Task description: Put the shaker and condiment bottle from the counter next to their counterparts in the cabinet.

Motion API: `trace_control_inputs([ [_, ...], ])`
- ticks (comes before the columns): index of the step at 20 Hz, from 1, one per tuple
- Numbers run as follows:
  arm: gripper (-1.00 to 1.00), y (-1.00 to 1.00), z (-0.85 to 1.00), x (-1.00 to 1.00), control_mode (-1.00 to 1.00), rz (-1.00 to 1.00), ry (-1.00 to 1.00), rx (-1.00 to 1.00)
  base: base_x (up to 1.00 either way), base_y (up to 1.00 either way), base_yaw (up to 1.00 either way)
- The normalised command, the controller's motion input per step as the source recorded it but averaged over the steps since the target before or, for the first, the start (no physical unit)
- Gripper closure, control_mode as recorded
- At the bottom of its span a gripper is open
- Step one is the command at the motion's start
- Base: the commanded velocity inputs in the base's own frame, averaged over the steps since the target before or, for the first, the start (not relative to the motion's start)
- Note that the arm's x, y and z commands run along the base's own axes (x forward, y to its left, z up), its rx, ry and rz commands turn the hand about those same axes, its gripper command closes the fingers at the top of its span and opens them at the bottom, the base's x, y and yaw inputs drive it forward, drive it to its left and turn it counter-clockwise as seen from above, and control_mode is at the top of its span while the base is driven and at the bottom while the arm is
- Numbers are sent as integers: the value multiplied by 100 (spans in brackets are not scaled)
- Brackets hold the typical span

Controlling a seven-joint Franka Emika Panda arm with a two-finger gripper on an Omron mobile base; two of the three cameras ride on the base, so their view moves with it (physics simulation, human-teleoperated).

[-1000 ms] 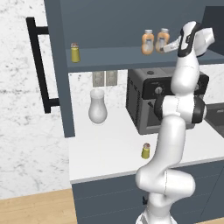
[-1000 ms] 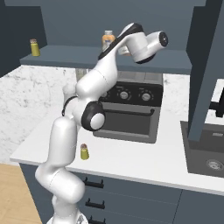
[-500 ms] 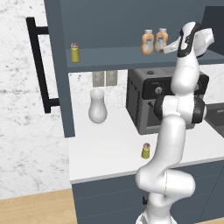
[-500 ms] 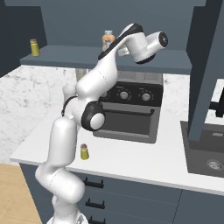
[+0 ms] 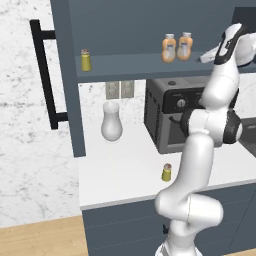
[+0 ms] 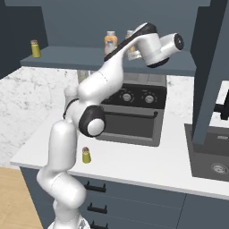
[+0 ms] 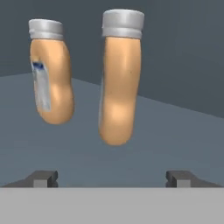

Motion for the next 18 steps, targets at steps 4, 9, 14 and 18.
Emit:
trace_control_inputs([
  [4,-100,-31,2,-100,-100,-2,0,0,0,0,0],
  [9,-100,19,-13,-100,-100,-12,-2,0,0,0,0],
  [14,-100,52,-37,-100,-100,-22,-5,0,0,0,0],
  [18,-100,35,-67,-100,-100,-25,-19,0,0,0,0],
])
